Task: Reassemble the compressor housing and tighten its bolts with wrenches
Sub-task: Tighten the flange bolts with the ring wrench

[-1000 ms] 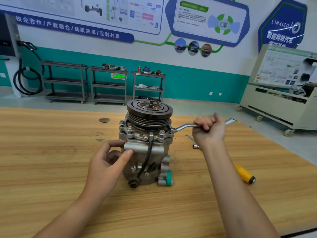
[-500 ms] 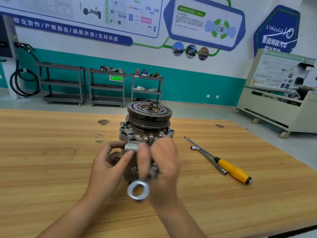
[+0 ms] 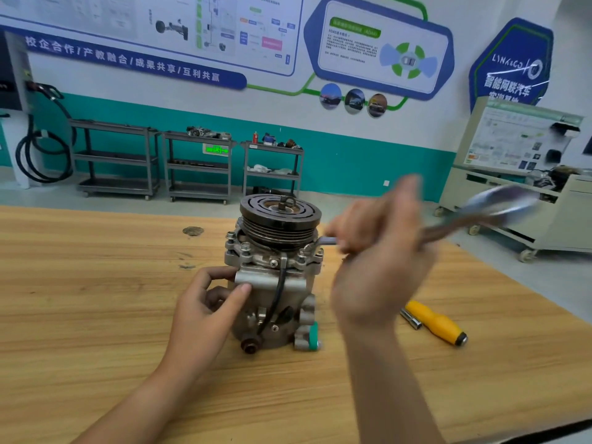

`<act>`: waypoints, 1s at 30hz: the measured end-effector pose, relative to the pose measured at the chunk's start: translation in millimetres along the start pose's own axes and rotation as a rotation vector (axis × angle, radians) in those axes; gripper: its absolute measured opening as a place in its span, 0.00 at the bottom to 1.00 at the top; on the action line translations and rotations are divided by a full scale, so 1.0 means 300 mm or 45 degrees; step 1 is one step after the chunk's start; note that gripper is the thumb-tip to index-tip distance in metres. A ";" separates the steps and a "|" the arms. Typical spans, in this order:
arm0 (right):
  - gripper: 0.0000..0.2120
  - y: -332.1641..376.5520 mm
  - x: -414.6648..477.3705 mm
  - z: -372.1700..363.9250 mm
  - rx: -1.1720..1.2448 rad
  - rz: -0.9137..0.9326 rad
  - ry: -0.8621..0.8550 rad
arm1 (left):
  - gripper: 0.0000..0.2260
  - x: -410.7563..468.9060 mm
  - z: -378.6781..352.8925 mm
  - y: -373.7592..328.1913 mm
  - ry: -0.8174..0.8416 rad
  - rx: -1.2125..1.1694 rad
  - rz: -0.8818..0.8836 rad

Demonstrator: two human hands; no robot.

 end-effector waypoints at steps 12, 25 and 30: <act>0.23 -0.481 0.111 0.272 0.526 -1.222 -0.666 | 0.10 0.007 0.005 0.007 -0.004 0.009 0.034; 0.24 -0.651 -0.042 0.244 0.583 -1.690 -0.780 | 0.10 -0.005 0.005 0.000 -0.036 -0.004 0.047; 0.28 -0.640 0.027 0.260 0.511 -1.594 -0.679 | 0.10 -0.005 0.002 -0.004 -0.031 0.023 0.045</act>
Point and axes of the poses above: each hand's wrist, its own x-axis towards the middle knuckle, its own z-axis out of the back of the hand, y = z × x, the point moved 7 cm from there along x, towards the middle knuckle, and after that the axes turned 13 degrees about z, right-handed, at the moved point
